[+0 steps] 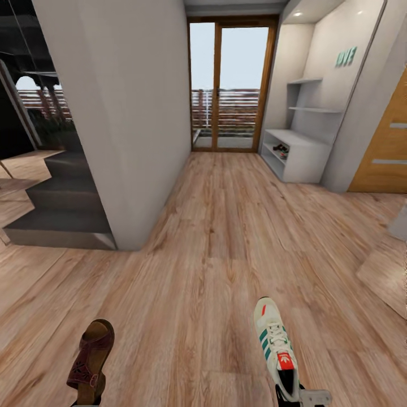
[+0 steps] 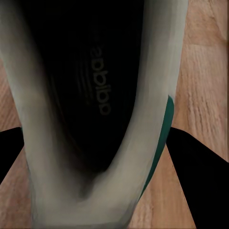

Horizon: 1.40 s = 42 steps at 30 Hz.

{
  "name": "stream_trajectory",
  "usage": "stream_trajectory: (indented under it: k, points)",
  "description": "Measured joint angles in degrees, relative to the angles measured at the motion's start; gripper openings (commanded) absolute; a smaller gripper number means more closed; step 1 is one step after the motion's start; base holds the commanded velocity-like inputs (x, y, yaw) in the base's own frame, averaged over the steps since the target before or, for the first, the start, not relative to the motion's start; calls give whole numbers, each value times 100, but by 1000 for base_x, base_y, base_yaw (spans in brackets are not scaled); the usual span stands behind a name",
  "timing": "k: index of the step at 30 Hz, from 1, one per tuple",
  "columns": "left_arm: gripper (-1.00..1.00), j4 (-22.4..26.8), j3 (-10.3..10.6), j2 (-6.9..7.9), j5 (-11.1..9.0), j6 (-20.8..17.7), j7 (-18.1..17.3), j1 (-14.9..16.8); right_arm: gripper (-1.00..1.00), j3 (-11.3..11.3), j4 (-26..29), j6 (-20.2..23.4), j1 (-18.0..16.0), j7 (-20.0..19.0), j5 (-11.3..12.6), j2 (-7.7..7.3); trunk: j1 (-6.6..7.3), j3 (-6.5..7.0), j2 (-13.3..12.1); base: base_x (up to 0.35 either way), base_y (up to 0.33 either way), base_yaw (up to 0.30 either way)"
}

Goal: Pick up the two gym shoes and the two sandals from the corridor floor and place them onto the hallstand (shoe rack) in the corridor, making sure they are on the rack and not on the floor. Arrange them so the two gym shoes are next to each other and the two sandals are next to each other.

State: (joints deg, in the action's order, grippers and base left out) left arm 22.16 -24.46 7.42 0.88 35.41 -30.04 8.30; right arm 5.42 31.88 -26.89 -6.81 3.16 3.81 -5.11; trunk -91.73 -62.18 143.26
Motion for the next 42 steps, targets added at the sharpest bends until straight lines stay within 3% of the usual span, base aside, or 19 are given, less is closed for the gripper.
stream_trajectory:
  k: [42]
  points:
    - [-100,0,0,0,-5,0,1,-1,-100,8,-53,0,-1,1,-24,0,0,-14,0,340,0,-5]
